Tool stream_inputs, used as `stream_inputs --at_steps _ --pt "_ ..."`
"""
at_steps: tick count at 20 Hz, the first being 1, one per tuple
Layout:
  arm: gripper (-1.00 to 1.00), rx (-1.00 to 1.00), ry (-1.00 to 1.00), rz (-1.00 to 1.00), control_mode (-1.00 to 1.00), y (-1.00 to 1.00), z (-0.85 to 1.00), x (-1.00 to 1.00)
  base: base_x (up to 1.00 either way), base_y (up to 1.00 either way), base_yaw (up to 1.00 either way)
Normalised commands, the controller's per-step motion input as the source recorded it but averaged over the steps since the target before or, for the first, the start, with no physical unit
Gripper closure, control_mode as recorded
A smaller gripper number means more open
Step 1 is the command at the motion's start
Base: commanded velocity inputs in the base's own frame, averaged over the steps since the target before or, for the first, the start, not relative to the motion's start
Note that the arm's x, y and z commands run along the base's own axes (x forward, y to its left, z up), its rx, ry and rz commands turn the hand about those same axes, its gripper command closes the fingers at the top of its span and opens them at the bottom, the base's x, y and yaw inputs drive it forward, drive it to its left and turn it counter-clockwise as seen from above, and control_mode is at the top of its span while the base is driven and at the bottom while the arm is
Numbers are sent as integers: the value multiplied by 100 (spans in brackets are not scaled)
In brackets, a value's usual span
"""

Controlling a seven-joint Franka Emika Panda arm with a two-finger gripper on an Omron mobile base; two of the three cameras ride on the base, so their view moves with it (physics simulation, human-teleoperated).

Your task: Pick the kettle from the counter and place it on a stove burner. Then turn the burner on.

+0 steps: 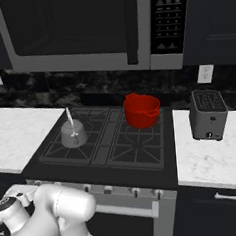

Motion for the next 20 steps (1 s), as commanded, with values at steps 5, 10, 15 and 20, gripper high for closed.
stream_inputs --at_steps 5,10,15,20 --pt "100 -27 -1 6 -100 35 -38 11 0 0 0" --pt "100 -24 0 18 -100 21 -15 0 0 0 0" --pt "100 -21 2 22 -100 20 0 0 0 0 0" --pt "100 -17 0 18 -100 27 0 -3 0 0 0"
